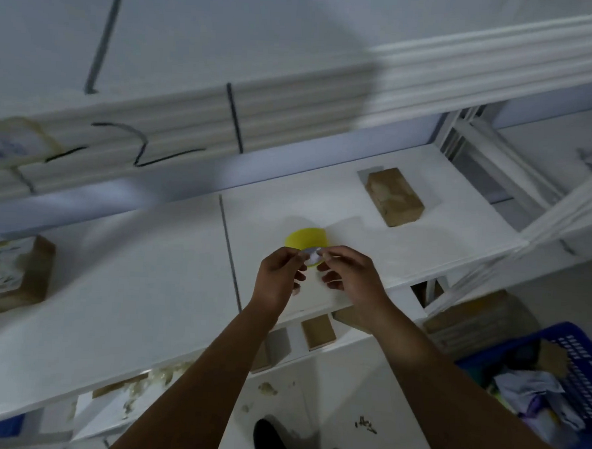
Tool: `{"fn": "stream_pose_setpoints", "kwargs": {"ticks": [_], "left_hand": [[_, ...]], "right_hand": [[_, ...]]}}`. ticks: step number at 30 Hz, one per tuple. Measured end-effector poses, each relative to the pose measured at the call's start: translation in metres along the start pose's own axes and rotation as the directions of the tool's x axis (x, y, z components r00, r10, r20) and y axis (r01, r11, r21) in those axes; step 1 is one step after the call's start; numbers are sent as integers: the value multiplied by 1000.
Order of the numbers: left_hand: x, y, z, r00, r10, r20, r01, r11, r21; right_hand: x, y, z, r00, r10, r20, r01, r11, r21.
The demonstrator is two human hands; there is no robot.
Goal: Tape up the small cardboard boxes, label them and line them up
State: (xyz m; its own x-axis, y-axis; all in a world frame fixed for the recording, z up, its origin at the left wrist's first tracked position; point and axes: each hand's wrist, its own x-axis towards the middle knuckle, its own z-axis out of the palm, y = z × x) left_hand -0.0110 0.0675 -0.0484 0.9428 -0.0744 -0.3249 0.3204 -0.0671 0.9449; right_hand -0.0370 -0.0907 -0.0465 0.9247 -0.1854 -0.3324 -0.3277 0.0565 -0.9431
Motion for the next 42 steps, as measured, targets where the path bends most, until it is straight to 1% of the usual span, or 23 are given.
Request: {"fn": "stream_pose_setpoints", "kwargs": {"ticks": [4, 9, 12, 15, 17, 19, 22, 24, 27, 28, 29, 31, 32, 33, 35, 37, 39, 42], "left_hand": [[22, 15, 36, 997, 25, 67, -27, 999, 28], [47, 20, 95, 996, 17, 89, -21, 999, 45], [64, 18, 137, 994, 20, 109, -25, 999, 46], [86, 14, 180, 998, -45, 49, 42, 997, 69], [102, 15, 207, 991, -124, -48, 125, 992, 34], [121, 14, 229, 967, -202, -154, 204, 979, -2], [143, 15, 250, 942, -226, -248, 248, 967, 60], [154, 14, 258, 937, -232, -260, 271, 954, 127], [157, 12, 264, 939, -247, -238, 292, 940, 175], [156, 10, 266, 940, -239, -243, 283, 945, 166], [152, 8, 266, 943, -220, -251, 264, 952, 157], [140, 6, 262, 944, -181, -275, 223, 966, 130], [132, 4, 258, 947, -179, -268, 204, 977, 68], [123, 3, 254, 954, -185, -236, 183, 983, -33], [102, 2, 241, 973, -158, -167, 127, 975, -184], [85, 2, 224, 984, -111, -136, 76, 967, -243], [74, 6, 206, 987, -88, -134, 55, 970, -236], [64, 20, 180, 987, -49, -150, 8, 964, -266]], "right_hand": [[11, -11, -30, 999, -15, -50, 16, 1000, 15], [32, -13, -84, 992, -46, -117, 49, 999, 15], [57, -12, -117, 980, -86, -181, 76, 995, -64], [85, -13, -149, 966, -110, -232, 89, 991, -100], [106, -13, -168, 961, -120, -251, 93, 989, -118], [127, -14, -185, 958, -144, -248, 92, 974, -209], [153, -18, -201, 957, -184, -222, 92, 924, -371], [167, -21, -208, 976, -114, -185, 26, 907, -420], [181, -21, -213, 993, 80, -82, -111, 843, -526], [182, -20, -213, 993, 102, -58, -117, 836, -537], [182, -18, -212, 995, 88, -52, -102, 840, -533], [175, -11, -210, 998, 10, -68, -42, 868, -495], [169, -7, -210, 997, -27, -67, -5, 901, -434], [162, -4, -210, 997, -52, -64, 28, 944, -330], [146, -2, -210, 999, -31, -41, 27, 995, -99], [131, -3, -209, 999, -20, 28, 18, 997, 71], [115, -9, -202, 995, -32, 97, 16, 987, 157], [97, -18, -180, 980, -55, 192, 16, 980, 201]]}}
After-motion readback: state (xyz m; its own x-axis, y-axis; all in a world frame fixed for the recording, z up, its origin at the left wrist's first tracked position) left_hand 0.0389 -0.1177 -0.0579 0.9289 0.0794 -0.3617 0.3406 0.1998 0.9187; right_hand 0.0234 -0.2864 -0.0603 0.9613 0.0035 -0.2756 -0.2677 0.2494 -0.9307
